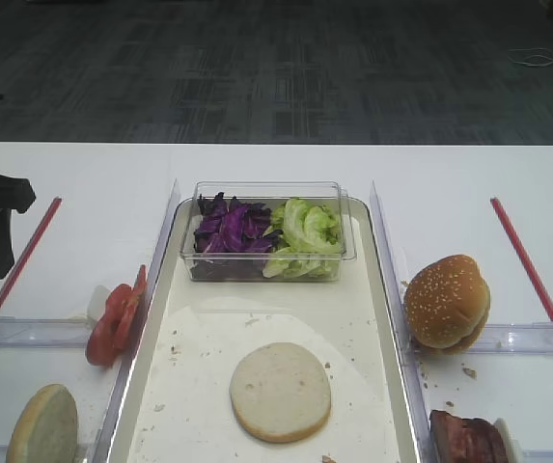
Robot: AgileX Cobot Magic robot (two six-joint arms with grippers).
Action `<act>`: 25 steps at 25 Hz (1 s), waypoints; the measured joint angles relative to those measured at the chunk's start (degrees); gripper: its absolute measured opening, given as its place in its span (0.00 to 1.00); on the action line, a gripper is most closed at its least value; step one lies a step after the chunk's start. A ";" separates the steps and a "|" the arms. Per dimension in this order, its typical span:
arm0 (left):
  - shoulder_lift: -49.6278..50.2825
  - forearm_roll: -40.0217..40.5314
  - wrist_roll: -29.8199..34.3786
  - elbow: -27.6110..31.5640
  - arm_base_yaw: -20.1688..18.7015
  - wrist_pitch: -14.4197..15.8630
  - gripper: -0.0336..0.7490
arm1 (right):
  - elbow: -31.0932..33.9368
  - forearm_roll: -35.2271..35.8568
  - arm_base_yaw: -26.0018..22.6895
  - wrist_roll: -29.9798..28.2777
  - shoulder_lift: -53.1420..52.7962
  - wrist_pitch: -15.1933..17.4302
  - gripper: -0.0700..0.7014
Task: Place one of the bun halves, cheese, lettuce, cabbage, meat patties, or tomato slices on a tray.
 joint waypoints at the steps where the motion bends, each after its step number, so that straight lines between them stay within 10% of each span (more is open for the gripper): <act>1: -0.10 0.00 0.25 0.00 0.11 0.00 0.58 | 0.00 0.00 0.00 0.00 0.00 0.00 0.78; 12: -10.47 -0.10 0.73 7.72 0.11 0.01 0.58 | 0.00 0.00 0.00 0.00 0.00 0.00 0.78; 25: -24.42 -0.10 0.73 25.33 0.11 -7.44 0.58 | 0.00 0.00 0.00 0.00 0.00 0.00 0.78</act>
